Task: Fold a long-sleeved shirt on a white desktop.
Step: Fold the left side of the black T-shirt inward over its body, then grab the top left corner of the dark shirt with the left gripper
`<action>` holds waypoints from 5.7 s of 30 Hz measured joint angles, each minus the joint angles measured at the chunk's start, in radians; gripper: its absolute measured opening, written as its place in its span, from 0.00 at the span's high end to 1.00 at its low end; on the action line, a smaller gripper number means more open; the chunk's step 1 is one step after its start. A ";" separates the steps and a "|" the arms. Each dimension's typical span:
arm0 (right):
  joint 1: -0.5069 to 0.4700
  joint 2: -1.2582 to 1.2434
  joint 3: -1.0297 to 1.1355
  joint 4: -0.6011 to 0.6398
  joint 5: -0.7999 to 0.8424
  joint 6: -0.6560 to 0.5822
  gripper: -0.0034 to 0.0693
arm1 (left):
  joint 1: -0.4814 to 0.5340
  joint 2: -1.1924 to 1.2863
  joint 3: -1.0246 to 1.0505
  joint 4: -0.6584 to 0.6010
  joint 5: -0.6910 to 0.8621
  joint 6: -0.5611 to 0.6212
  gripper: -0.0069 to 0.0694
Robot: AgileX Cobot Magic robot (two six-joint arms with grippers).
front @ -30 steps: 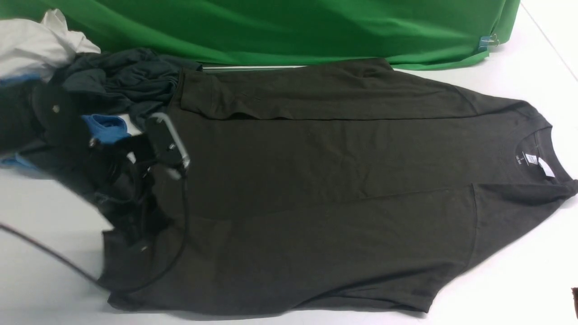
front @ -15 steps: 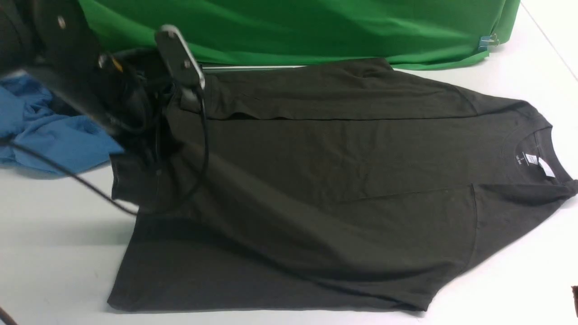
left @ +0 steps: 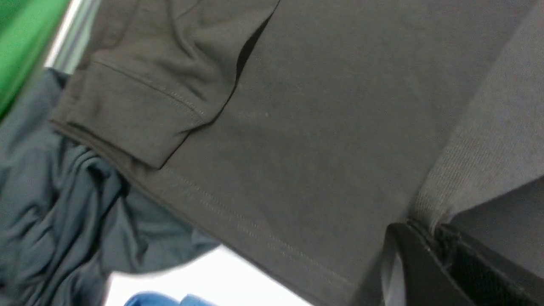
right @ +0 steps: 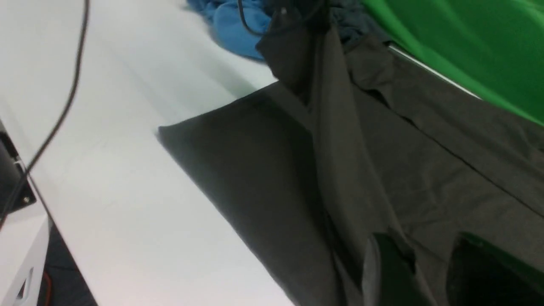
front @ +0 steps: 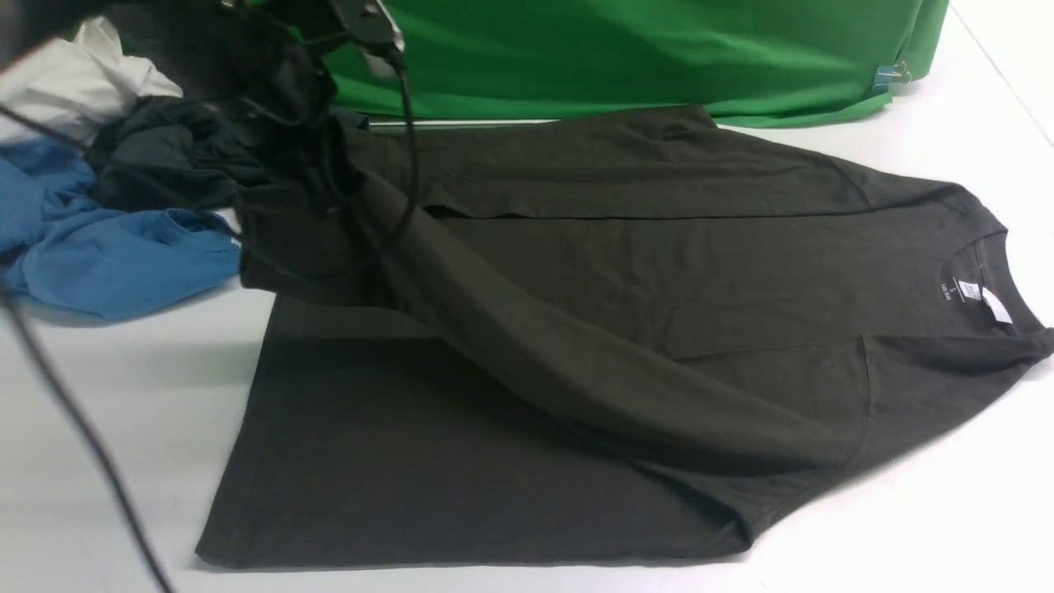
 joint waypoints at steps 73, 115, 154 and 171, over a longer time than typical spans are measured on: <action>-0.499 1.040 0.002 0.476 -0.277 -0.387 0.34 | -0.179 -0.667 0.832 -0.080 -0.251 -0.452 0.89; -0.450 1.079 -0.010 0.331 -0.281 -0.201 0.42 | -0.198 -1.118 0.862 -0.186 -0.450 -0.314 0.89; -0.414 1.028 -0.017 0.201 -0.148 -0.051 0.90 | -0.198 -1.118 0.862 -0.182 -0.425 -0.314 0.89; -0.409 1.014 -0.082 0.317 0.050 -0.164 0.31 | -0.198 -1.114 0.862 -0.159 -0.393 -0.350 0.89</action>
